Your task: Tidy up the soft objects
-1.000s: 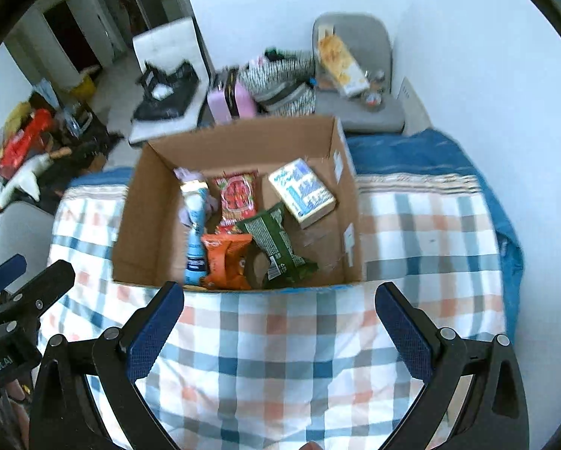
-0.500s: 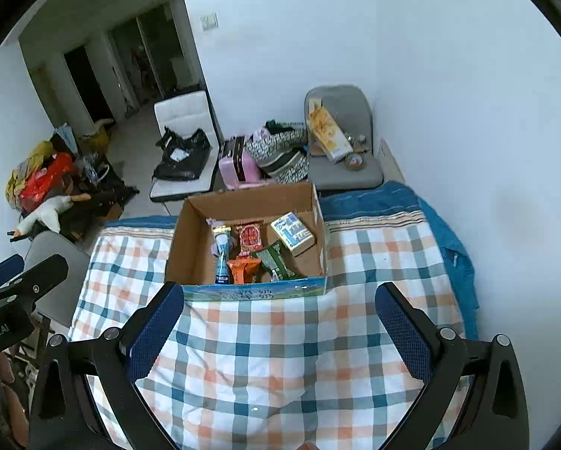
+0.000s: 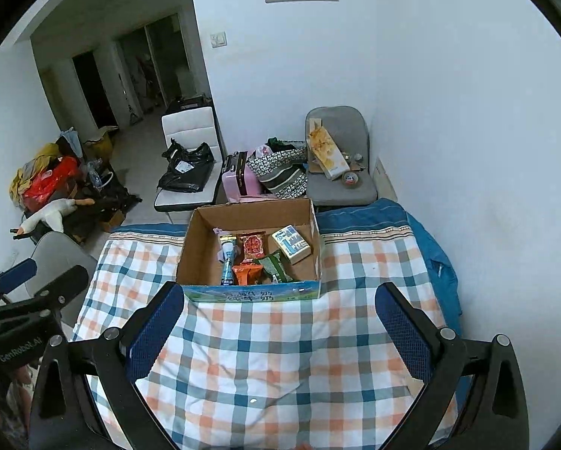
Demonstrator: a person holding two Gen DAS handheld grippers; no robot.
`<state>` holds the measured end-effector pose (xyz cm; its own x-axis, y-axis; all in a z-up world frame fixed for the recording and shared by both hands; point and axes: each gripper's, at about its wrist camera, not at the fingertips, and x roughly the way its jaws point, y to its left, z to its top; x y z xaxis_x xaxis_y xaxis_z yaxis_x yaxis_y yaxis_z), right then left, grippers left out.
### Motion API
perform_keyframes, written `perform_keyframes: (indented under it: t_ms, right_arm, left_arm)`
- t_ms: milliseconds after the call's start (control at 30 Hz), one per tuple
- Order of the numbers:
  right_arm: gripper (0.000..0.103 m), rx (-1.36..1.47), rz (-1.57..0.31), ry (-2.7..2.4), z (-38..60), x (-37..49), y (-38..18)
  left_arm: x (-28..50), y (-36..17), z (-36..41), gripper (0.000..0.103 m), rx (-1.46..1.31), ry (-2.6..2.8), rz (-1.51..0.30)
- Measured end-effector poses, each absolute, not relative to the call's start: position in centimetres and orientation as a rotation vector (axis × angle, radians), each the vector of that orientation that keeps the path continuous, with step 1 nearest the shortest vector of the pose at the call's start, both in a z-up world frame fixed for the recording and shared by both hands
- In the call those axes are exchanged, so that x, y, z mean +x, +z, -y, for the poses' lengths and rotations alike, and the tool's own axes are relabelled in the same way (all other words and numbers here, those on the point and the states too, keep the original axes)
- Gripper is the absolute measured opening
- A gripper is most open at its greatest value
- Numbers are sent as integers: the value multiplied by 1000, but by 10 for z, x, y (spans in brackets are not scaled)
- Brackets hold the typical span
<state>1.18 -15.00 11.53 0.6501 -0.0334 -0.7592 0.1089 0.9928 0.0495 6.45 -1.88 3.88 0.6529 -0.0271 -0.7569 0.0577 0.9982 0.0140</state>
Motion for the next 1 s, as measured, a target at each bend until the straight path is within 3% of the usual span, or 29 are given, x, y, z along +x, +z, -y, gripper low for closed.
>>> perform_keyframes:
  t_ms: [1000]
  right_arm:
    - [103, 91, -865, -73, 149, 6, 118]
  left_arm:
    - [61, 33, 28, 100, 63, -43, -871]
